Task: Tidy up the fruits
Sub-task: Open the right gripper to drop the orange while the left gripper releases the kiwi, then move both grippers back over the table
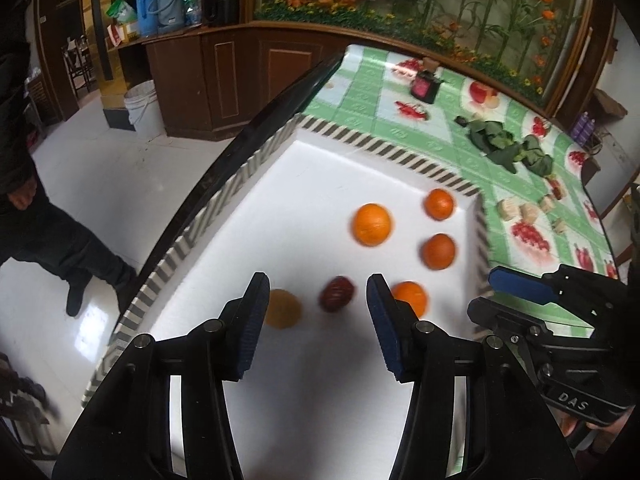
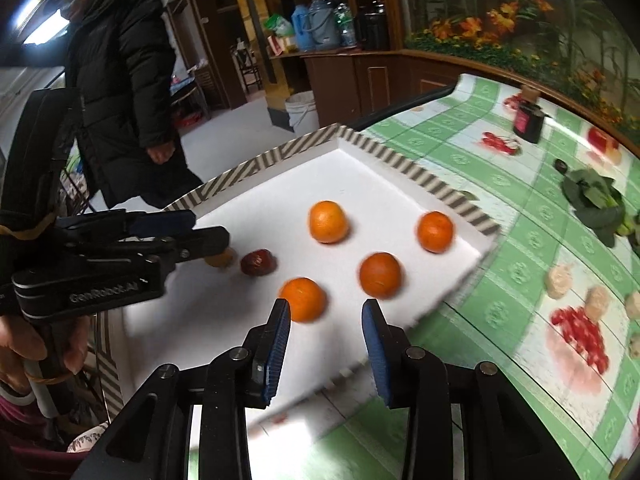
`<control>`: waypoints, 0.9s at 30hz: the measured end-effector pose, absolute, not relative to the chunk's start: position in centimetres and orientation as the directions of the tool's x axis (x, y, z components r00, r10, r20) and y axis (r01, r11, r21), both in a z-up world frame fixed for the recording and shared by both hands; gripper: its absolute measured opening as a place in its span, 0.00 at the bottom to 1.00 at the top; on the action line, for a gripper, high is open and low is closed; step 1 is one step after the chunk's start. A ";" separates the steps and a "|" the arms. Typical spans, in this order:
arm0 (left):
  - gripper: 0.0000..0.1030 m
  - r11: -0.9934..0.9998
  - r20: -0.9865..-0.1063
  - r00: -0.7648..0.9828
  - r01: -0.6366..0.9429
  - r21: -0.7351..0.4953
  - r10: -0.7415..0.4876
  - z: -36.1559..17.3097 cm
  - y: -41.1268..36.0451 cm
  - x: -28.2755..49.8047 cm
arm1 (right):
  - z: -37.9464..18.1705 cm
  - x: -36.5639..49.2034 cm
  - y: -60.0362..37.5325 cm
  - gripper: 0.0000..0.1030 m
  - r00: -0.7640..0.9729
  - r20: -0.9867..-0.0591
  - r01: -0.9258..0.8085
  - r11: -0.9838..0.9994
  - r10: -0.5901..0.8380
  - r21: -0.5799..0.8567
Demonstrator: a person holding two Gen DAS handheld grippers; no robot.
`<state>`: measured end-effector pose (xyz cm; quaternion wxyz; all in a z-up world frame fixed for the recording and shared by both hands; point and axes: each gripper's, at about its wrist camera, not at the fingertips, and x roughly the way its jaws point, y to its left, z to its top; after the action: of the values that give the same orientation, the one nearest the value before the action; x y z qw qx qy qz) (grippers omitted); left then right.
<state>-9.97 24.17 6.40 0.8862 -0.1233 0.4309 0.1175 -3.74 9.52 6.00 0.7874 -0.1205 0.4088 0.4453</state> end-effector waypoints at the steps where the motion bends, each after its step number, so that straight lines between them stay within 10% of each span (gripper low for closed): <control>1: 0.49 0.943 -0.792 0.604 -0.310 -0.123 0.095 6.5 23.8 -9.9 | 6.1 -3.7 9.0 0.35 0.277 -0.749 -0.794 0.582 0.602 0.174; 27: 0.49 0.992 -0.816 0.570 -0.011 -0.124 -0.095 6.8 8.8 -2.8 | 4.0 2.0 -14.2 0.36 0.477 -0.770 -0.463 0.866 0.423 0.189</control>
<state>-2.78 8.85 6.83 0.8842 -0.0576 0.4628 -0.0238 2.04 -14.22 3.99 0.8592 -0.0224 0.4413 0.2580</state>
